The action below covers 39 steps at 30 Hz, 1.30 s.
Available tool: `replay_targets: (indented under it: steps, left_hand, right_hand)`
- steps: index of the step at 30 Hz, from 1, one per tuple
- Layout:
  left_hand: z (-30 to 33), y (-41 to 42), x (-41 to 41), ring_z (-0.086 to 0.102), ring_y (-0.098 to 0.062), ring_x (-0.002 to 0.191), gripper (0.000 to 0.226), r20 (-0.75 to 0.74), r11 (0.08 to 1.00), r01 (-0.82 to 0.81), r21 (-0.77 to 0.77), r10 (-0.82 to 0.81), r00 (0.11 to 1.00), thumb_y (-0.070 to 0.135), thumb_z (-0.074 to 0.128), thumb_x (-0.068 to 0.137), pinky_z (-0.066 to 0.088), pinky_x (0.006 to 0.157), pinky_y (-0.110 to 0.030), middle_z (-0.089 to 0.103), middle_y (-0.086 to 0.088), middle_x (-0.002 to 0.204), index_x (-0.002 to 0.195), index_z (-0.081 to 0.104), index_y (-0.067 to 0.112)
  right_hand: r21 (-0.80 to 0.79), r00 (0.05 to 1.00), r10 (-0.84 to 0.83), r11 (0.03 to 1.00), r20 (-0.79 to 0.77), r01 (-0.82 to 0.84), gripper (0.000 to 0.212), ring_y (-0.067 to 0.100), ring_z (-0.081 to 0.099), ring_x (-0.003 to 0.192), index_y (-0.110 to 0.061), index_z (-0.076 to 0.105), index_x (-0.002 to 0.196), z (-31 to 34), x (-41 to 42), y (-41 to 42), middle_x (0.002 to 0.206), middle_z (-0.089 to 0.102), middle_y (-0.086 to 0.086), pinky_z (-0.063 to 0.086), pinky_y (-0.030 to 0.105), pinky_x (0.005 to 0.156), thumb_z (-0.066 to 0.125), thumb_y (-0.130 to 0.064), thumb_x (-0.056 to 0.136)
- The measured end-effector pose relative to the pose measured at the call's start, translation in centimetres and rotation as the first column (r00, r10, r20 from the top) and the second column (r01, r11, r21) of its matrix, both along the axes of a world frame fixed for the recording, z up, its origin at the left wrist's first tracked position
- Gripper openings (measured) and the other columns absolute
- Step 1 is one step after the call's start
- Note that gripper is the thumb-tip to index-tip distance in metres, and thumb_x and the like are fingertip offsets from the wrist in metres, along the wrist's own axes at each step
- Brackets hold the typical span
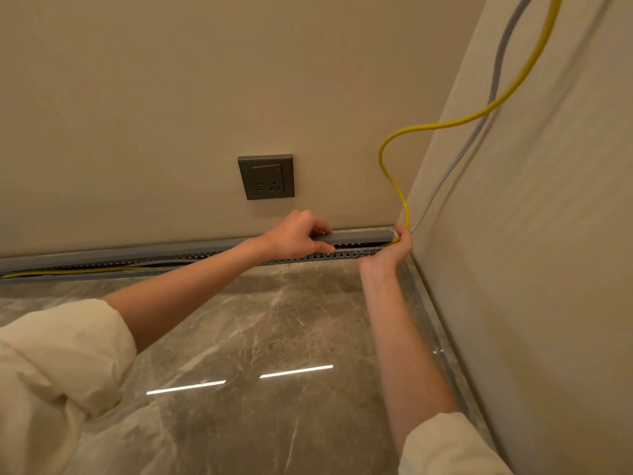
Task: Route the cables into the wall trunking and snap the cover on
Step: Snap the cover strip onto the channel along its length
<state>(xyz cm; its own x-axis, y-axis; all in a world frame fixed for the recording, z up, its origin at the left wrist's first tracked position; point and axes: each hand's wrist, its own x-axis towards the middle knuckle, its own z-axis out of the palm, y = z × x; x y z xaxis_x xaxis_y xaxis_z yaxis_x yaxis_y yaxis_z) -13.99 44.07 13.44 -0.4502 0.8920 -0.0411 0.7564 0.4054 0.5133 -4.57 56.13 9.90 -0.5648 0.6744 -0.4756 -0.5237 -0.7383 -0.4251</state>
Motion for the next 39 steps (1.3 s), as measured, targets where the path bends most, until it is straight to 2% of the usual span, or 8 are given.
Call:
replay_targets:
  steps: [2,6,11,14,23,28,32,39]
  left_hand:
    - [0.2,0.0,-0.1,0.061,-0.016,0.079,0.03,0.019,1.0,0.012,-0.016,-0.011,1.0,0.03,0.07,0.083,0.046,0.072,-0.027,0.073,-0.007,0.097,0.106,0.07,0.012]
    - [0.7,0.1,-0.4,0.064,-0.027,0.084,0.029,0.043,0.996,0.055,-0.066,-0.052,0.998,0.033,0.067,0.084,0.049,0.075,-0.037,0.073,-0.009,0.092,0.105,0.071,0.013]
    - [1.0,0.2,-0.5,0.062,-0.027,0.083,0.027,0.017,0.996,0.049,-0.073,-0.048,0.999,0.032,0.064,0.087,0.048,0.076,-0.037,0.073,-0.011,0.091,0.105,0.071,0.012]
    - [1.1,0.1,-0.4,0.061,-0.025,0.08,0.026,-0.011,0.996,0.06,-0.072,-0.061,0.998,0.03,0.062,0.088,0.046,0.072,-0.034,0.072,-0.009,0.088,0.105,0.07,0.013]
    - [-1.2,-1.5,1.3,0.057,-0.035,0.08,0.029,-0.401,0.99,0.133,0.057,-0.099,0.911,0.03,0.042,0.098,0.046,0.067,-0.043,0.061,-0.015,0.094,0.11,0.054,0.007]
    - [-2.1,-1.5,1.4,0.059,-0.036,0.084,0.038,-0.489,0.981,0.154,0.118,-0.077,0.869,0.031,0.039,0.099,0.05,0.069,-0.046,0.063,-0.017,0.099,0.122,0.051,0.004]
    - [-2.6,-1.9,1.2,0.059,-0.033,0.089,0.057,-0.539,0.987,0.157,0.019,-0.122,0.833,0.046,0.049,0.092,0.053,0.071,-0.044,0.061,-0.015,0.108,0.132,0.042,0.006]
    - [-2.2,-0.9,1.1,0.058,-0.037,0.089,0.038,-0.581,0.995,0.094,-0.033,-0.096,0.808,0.016,0.055,0.089,0.049,0.067,-0.046,0.06,-0.019,0.106,0.123,0.045,0.002]
  right_hand:
    - [-0.002,1.0,-0.015,1.0,-0.021,0.015,0.028,0.025,0.067,0.072,-0.019,0.066,0.086,0.0,0.0,0.0,0.076,0.072,0.004,0.055,0.027,0.06,0.047,-0.038,0.081]
    - [-0.018,1.0,-0.029,0.999,-0.01,0.029,0.025,0.022,0.066,0.063,-0.018,0.062,0.083,-0.2,-0.4,0.2,0.071,0.069,0.002,0.052,0.026,0.062,0.048,-0.039,0.081]
    - [-0.106,0.994,-0.112,0.988,-0.006,0.111,0.029,0.017,0.04,0.045,-0.017,0.038,0.06,0.1,-1.2,0.9,0.055,0.038,-0.002,0.036,0.023,0.05,0.053,-0.032,0.079]
    - [-0.098,0.994,-0.089,0.992,-0.061,0.083,0.033,0.017,0.042,0.044,-0.015,0.042,0.056,0.1,-1.3,1.2,0.05,0.041,-0.001,0.037,0.024,0.049,0.053,-0.034,0.081]
    - [-0.078,0.986,-0.025,0.997,-0.165,0.012,0.053,0.013,0.034,0.034,-0.018,0.035,0.042,0.3,-1.0,1.4,0.04,0.03,-0.004,0.031,0.019,0.039,0.062,-0.046,0.077]
    - [-0.081,0.989,-0.055,0.996,-0.14,0.044,0.052,0.012,0.028,0.033,-0.019,0.033,0.045,0.8,-0.9,1.0,0.038,0.028,-0.006,0.027,0.018,0.037,0.058,-0.053,0.075]
    - [-0.085,0.992,-0.078,0.994,-0.104,0.069,0.054,0.012,0.026,0.033,-0.019,0.032,0.044,0.9,-1.0,0.8,0.038,0.026,-0.007,0.026,0.018,0.037,0.059,-0.056,0.074]
    - [-0.068,0.988,-0.119,0.991,-0.094,0.113,0.053,0.013,0.029,0.034,-0.019,0.036,0.045,1.2,-1.0,0.6,0.04,0.029,-0.006,0.029,0.018,0.039,0.062,-0.058,0.071]
